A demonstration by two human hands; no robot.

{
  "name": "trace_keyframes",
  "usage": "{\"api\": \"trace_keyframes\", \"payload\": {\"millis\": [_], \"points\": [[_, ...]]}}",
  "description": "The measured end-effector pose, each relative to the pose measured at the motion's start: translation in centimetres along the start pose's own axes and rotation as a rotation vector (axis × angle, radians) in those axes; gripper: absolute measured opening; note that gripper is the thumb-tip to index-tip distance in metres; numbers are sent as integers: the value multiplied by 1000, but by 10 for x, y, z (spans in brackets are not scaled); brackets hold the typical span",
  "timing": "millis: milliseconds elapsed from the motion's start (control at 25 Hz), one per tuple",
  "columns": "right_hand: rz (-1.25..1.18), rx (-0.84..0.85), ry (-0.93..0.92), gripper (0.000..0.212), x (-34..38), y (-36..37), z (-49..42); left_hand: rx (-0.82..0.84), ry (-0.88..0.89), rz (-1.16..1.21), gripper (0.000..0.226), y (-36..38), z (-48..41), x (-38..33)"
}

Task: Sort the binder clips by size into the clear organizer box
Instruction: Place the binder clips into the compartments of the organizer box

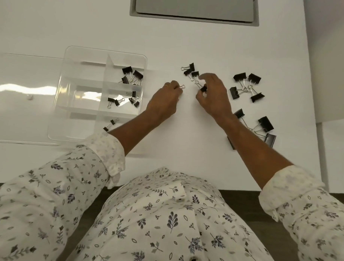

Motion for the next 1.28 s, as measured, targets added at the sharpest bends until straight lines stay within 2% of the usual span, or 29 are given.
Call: {"api": "trace_keyframes", "payload": {"millis": [80, 200, 360, 560, 640, 800, 880, 1080, 1280], "points": [[47, 74, -36, 55, 4, 6, -21, -25, -26, -28, 21, -3, 2, 4], [145, 190, -73, 56, 2, 22, -35, -27, -40, -32, 23, -7, 2, 4], [90, 148, -108, 44, -4, 20, -18, -11, -119, 103, 24, -7, 0, 12], [-227, -9, 110, 38, -18, -3, 3, -31, -153, 222, 19, -8, -1, 12], [-223, -15, 124, 41, -18, -2, 2, -33, -187, 281, 21, -11, 2, 14], [-26, 133, 90, 55, -14, 18, 0, -58, -249, 368, 27, -20, 12, 15], [30, 152, 91, 46, -11, 23, -2, -81, -267, 419, 28, -26, 17, 16], [-15, 136, 170, 16, -8, 22, 3, -152, -329, 598, 26, -35, 31, 22], [-46, 103, 254, 14, -8, 19, 10, -180, -434, 933, 26, -39, 42, 26]]}}
Point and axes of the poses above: each hand's wrist, its own z-axis away from the middle knuckle, its own y-axis out of the palm, x = y × z, the point moved 8 cm from there along -z, towards the middle knuckle, and after that the axes turned 1 degree about x, right-handed, at the moved point
